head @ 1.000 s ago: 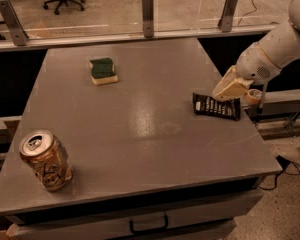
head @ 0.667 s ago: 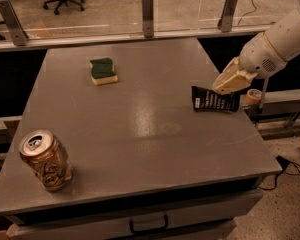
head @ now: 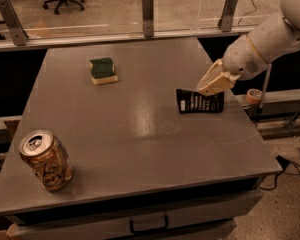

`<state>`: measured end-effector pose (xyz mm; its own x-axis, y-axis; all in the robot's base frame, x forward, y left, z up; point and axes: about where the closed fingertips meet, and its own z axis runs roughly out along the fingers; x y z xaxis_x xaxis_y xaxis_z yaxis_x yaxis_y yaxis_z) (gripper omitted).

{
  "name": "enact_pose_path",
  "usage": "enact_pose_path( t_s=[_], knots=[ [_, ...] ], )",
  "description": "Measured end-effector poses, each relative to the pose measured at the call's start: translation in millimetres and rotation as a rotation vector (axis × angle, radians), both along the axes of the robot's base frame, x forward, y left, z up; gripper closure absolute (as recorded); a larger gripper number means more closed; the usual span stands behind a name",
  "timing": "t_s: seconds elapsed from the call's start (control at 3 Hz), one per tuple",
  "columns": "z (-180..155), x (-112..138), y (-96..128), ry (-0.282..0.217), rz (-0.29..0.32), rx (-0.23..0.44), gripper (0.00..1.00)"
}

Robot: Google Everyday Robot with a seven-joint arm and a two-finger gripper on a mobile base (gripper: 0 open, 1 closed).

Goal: Move rxbar chocolate near sponge

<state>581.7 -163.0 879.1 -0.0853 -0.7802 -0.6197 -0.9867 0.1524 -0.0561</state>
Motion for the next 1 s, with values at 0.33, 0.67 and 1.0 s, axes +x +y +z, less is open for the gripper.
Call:
enact_pose_path(
  t_s=[0.33, 0.67, 1.0],
  knots=[
    [0, -6, 49, 0.008, 0.089, 0.059, 1.00],
    [7, 2, 87, -0.028, 0.136, 0.101, 1.00],
    [15, 28, 109, -0.074, 0.137, 0.148, 1.00]
  ],
)
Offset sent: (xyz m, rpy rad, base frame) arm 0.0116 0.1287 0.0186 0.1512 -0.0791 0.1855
